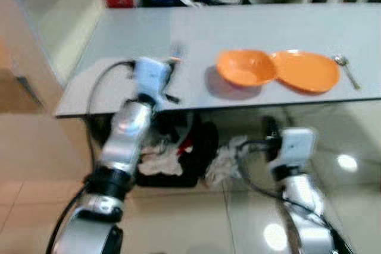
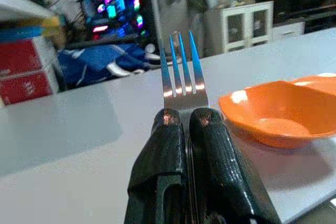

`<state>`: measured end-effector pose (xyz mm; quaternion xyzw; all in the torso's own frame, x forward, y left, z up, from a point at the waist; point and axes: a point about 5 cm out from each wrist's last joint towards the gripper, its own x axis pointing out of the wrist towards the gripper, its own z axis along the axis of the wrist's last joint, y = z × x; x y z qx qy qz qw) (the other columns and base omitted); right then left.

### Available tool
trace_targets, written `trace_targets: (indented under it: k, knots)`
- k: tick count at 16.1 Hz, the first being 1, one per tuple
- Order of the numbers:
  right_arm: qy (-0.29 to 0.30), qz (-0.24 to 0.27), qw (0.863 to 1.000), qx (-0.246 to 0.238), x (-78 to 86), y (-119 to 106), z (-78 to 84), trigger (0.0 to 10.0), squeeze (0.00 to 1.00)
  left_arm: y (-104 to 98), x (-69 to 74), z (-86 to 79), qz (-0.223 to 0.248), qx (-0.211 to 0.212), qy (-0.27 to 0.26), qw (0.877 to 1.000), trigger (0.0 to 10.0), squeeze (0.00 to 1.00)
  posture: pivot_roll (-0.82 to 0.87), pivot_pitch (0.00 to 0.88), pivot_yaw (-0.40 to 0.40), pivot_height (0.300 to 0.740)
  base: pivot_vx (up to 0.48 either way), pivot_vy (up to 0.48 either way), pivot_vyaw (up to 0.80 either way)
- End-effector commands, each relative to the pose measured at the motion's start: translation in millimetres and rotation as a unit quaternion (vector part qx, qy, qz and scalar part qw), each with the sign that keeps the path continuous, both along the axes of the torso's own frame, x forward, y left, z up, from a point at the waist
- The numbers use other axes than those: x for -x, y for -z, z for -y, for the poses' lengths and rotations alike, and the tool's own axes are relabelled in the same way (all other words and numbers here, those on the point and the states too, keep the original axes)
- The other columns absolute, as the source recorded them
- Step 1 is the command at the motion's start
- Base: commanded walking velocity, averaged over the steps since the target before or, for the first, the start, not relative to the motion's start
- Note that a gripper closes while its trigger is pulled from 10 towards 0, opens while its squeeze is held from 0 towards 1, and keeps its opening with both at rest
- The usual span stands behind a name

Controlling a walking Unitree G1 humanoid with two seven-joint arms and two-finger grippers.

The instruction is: Setting the table

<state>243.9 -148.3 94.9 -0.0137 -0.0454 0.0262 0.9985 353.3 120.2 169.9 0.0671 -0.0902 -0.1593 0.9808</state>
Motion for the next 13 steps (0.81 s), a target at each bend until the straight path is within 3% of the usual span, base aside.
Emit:
trace_targets:
  k: [1, 4, 11, 13]
  knots:
    - [0.006, 0.001, 1.000, 0.009, 3.5, -1.2, 6.3, 10.0, 0.00, -6.0, -1.7, 12.6, 0.004, -0.004, 0.017, 1.000, 0.0, 0.00, -0.02, 0.000, 0.044, 0.740, 0.277, -0.386, 0.00]
    - [0.004, -0.006, 1.000, 0.008, 8.2, 1.1, 5.3, 10.0, 0.00, -4.8, -3.2, 10.0, 0.002, -0.006, 0.009, 1.000, 0.0, 0.00, -0.02, 0.000, 0.040, 0.740, 0.279, -0.386, 0.00]
    - [-0.001, -0.002, 1.000, 0.011, 2.4, -2.4, 5.6, 10.0, 0.00, -6.4, -4.6, 10.2, 0.001, -0.003, 0.007, 1.000, 0.0, 0.00, -0.02, 0.000, 0.036, 0.740, 0.276, -0.389, 0.00]
    - [-0.002, -0.003, 1.000, 0.012, 3.2, -1.7, 5.3, 10.0, 0.00, -9.9, -3.6, 10.3, 0.008, 0.015, 0.017, 1.000, 0.0, 0.00, -0.02, 0.000, 0.033, 0.740, 0.264, -0.396, 0.00]
